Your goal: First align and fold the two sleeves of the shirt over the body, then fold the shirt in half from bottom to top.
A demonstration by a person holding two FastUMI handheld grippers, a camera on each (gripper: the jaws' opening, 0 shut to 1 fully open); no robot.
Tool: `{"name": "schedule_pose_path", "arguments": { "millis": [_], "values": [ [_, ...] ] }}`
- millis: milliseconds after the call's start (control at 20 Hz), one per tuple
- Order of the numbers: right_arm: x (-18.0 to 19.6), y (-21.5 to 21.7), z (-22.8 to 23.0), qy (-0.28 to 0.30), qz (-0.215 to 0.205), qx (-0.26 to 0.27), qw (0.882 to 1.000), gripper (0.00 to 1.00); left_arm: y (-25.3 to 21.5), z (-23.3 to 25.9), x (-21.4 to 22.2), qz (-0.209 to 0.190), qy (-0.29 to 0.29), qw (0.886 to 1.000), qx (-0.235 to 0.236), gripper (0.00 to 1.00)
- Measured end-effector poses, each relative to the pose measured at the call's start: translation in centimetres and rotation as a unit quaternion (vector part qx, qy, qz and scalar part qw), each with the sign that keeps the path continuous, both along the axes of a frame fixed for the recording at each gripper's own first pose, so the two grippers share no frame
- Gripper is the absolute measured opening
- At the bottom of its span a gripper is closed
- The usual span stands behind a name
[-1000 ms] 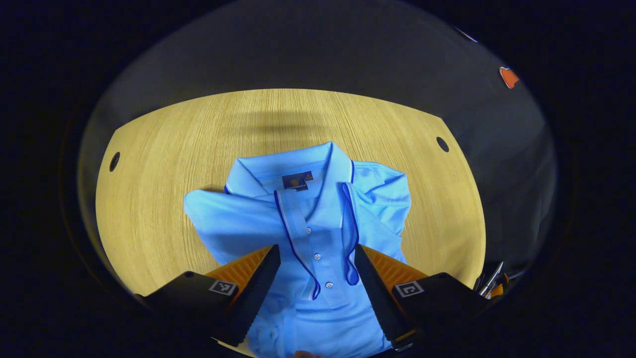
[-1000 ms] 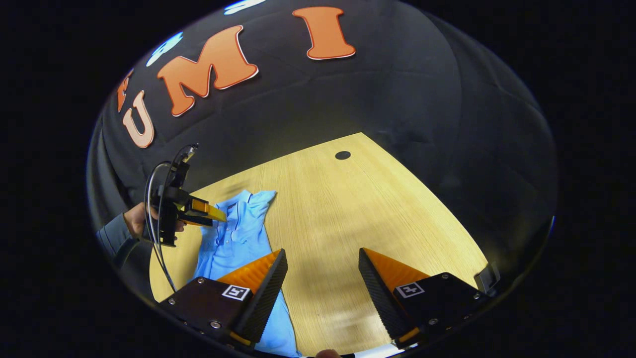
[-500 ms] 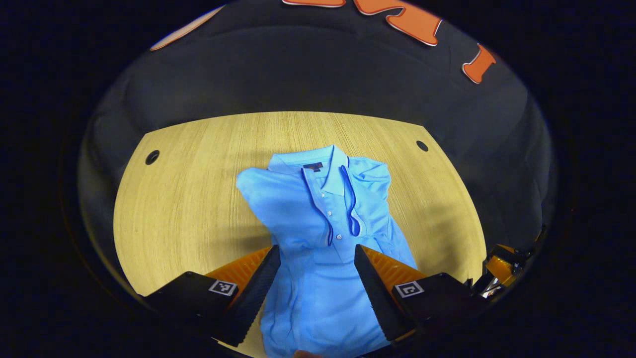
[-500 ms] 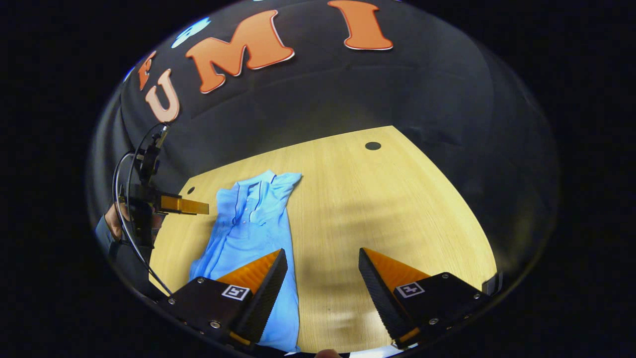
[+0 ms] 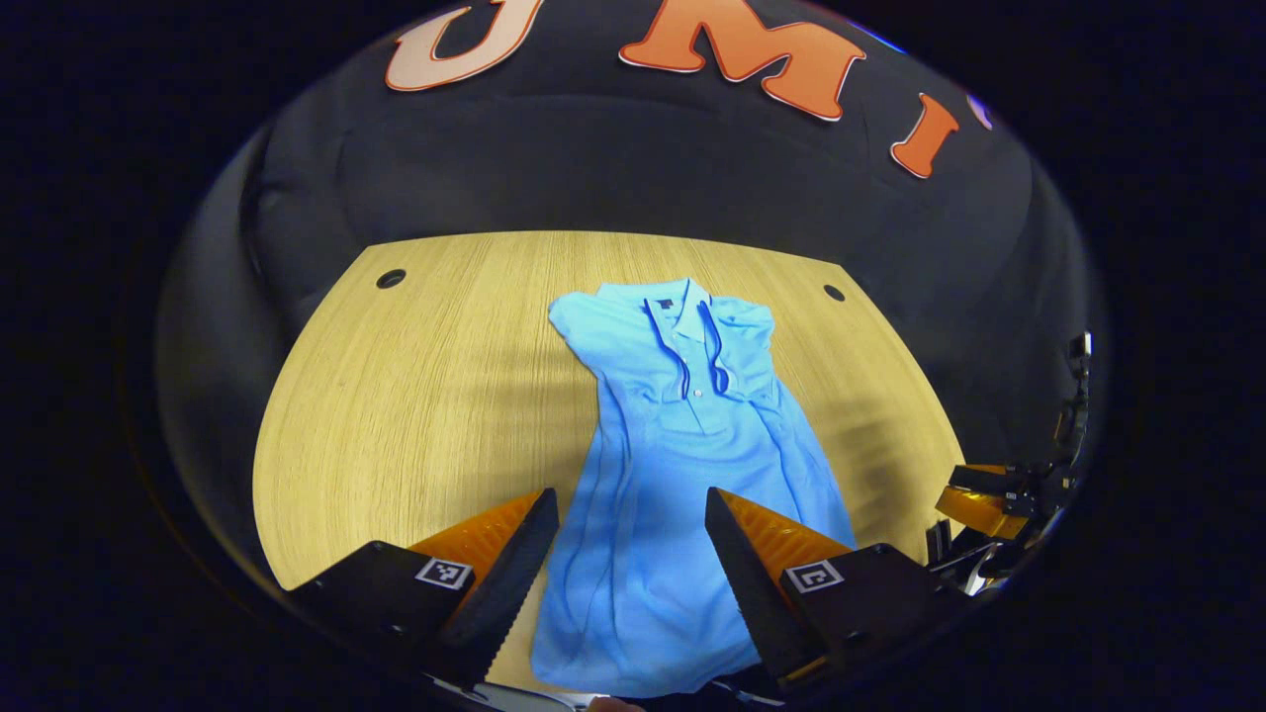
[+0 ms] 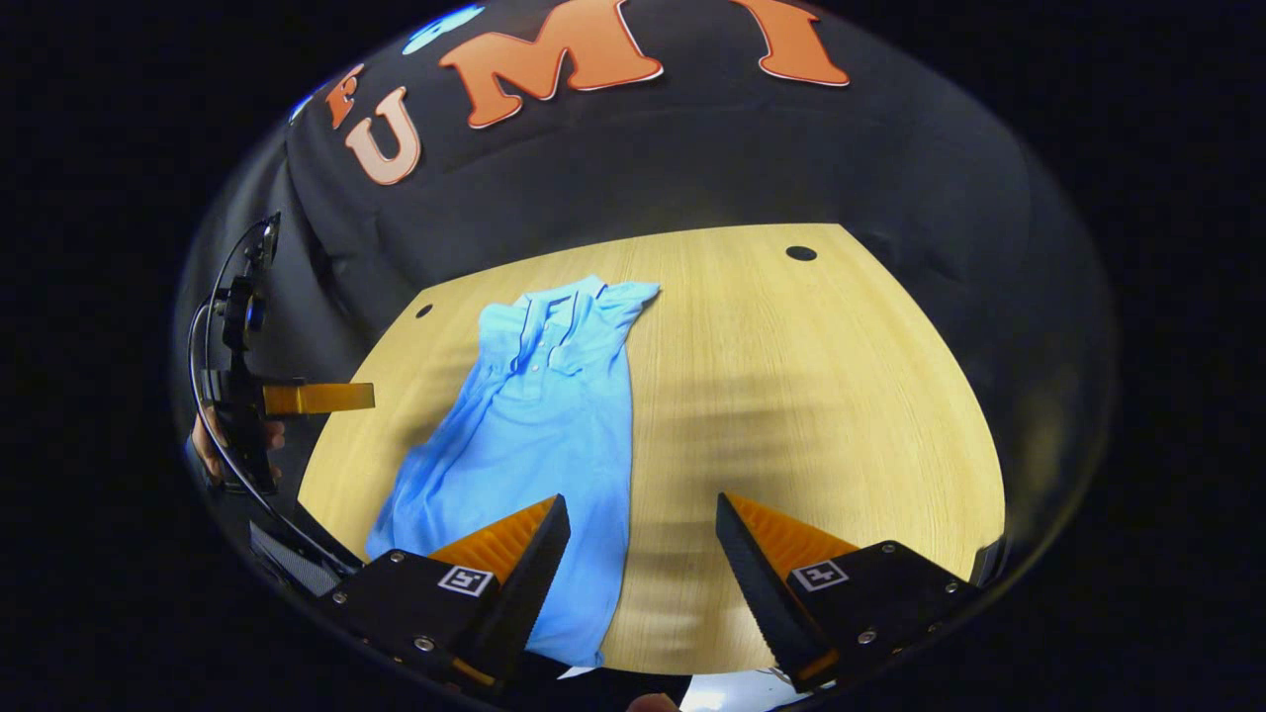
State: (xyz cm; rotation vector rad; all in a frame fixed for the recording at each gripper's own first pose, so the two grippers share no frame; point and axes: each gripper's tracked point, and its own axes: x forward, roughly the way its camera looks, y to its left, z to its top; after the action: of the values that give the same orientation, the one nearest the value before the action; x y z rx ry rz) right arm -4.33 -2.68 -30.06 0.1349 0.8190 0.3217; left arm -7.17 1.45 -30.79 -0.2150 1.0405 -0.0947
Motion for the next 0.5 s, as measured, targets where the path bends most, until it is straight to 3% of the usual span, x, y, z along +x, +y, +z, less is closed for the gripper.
{"name": "schedule_pose_path", "arguments": {
  "millis": [300,500],
  "values": [
    [-4.4,2.1,-2.3,0.046,0.042,-0.001,0.998,0.94,0.0,-1.8,-7.6,-0.002,0.037,0.999,0.020,0.99],
    [-7.3,2.9,-4.3,0.075,0.048,-0.018,0.996,0.94,0.8,-3.8,-11.3,-0.037,0.058,0.996,0.049,1.00]
  ]
}}
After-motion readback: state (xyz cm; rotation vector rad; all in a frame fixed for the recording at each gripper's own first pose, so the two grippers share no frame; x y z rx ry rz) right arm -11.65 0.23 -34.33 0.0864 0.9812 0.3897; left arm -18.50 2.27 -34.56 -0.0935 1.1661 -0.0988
